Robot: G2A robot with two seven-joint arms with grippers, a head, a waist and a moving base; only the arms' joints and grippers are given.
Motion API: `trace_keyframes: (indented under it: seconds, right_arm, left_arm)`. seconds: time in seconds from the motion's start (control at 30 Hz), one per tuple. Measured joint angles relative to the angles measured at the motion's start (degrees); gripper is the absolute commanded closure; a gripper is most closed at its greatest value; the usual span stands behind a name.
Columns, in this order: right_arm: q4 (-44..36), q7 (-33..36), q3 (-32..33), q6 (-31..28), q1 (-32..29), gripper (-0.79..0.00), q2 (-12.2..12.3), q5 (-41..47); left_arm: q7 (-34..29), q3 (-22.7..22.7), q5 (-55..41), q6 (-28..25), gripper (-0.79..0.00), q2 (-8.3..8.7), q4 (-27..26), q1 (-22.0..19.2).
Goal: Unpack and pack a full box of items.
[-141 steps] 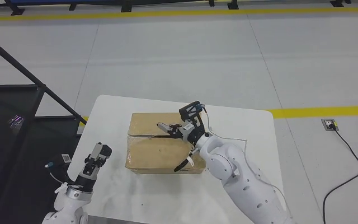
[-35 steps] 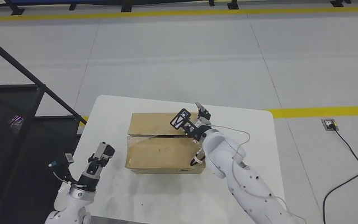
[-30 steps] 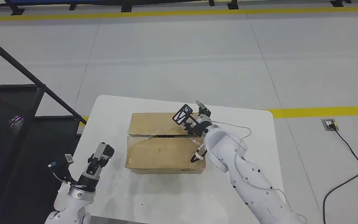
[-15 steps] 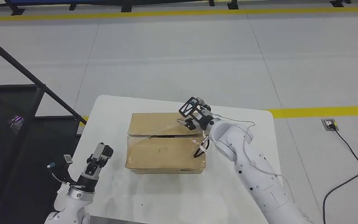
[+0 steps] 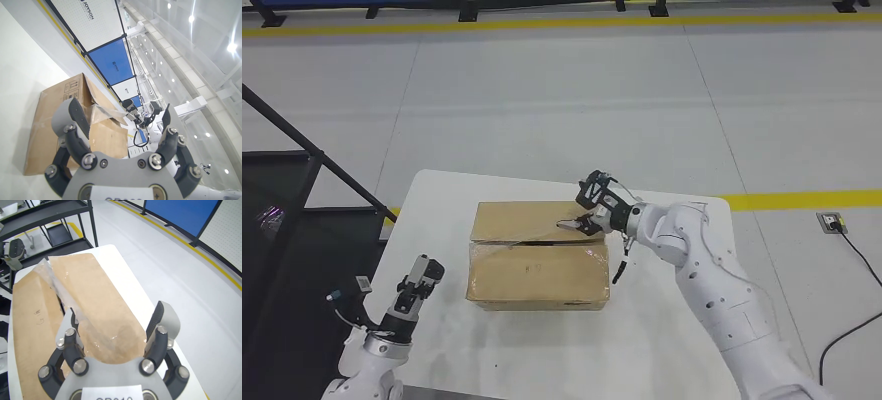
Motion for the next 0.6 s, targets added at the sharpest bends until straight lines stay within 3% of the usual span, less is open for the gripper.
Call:
trace_keyframes:
  seconds: [0.1, 0.17, 0.23, 0.6]
  right_arm:
    - [2.0, 0.0, 0.2, -3.6, 1.0, -0.274, 0.3, 1.2]
    - [2.9, 0.1, 0.1, -5.4, 1.4, -0.175, 0.4, 1.7]
    - [4.0, 0.3, 0.0, -7.4, 1.9, -0.154, 0.5, 2.3]
    - [6.6, 1.9, -1.1, -10.2, 3.6, -0.342, 1.0, 3.5]
  left_arm:
    - [-0.1, 0.2, 0.0, 0.1, -0.785, -0.01, -0.1, -0.1]
    - [-0.1, 0.3, 0.0, 0.1, -0.785, -0.02, -0.1, -0.2]
    - [-0.2, 0.5, 0.2, 0.3, -0.785, -0.03, -0.3, -0.4]
    - [-0.3, 1.0, 0.7, 0.7, -0.785, -0.05, -0.6, -0.6]
